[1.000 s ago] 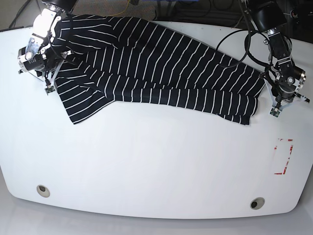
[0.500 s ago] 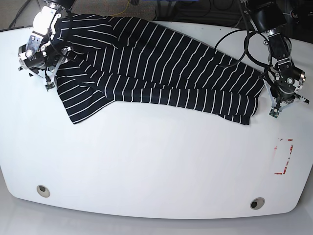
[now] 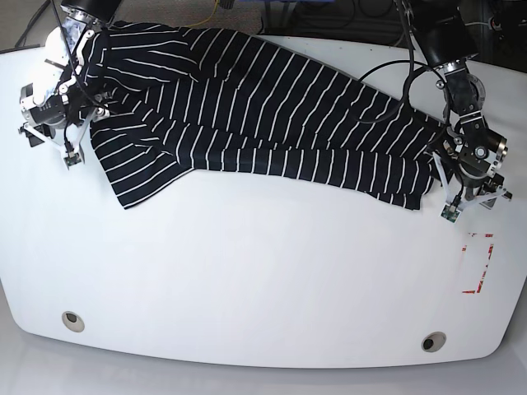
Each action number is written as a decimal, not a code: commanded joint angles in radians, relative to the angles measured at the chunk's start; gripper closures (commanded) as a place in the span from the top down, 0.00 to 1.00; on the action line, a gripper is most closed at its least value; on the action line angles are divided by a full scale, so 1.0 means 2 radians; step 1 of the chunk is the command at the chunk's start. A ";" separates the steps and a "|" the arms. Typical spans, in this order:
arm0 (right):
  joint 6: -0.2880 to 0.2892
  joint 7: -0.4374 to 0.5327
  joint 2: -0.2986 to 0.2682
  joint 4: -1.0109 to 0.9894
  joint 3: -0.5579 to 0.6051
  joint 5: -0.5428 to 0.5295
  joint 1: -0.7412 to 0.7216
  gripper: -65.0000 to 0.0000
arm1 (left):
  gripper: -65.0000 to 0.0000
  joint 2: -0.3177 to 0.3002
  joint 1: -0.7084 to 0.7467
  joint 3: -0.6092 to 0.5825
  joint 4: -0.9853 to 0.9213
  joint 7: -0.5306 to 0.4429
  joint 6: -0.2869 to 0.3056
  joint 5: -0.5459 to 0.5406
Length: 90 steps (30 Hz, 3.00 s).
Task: Layout the t-shirt on the table in an organized manner, then fold the t-shirt properly
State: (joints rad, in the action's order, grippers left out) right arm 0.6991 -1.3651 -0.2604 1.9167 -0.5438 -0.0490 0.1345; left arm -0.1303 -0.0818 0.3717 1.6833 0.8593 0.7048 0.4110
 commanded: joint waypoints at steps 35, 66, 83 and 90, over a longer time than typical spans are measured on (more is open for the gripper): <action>0.000 0.008 0.091 0.013 -0.001 -0.092 -0.010 0.34 | 0.03 0.054 0.067 -0.057 0.073 -0.079 -0.003 -0.062; 0.000 0.024 0.077 -0.002 -0.005 -0.090 0.100 0.01 | 0.04 0.033 0.163 -0.100 0.069 -0.222 -0.021 -0.002; 0.000 0.143 0.021 -0.180 0.000 -0.090 0.064 0.01 | 0.04 0.033 0.166 -0.079 0.059 -0.221 -0.021 -0.001; 0.000 0.147 -0.003 -0.228 0.000 -0.090 0.026 0.01 | 0.04 0.033 0.176 -0.073 0.059 -0.221 -0.021 -0.001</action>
State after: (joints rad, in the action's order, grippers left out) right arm 0.7269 -0.9531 -0.2600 1.5013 -0.5488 -0.3538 0.1799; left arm -0.0589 0.2764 0.2249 1.7859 0.4328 0.6682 0.4187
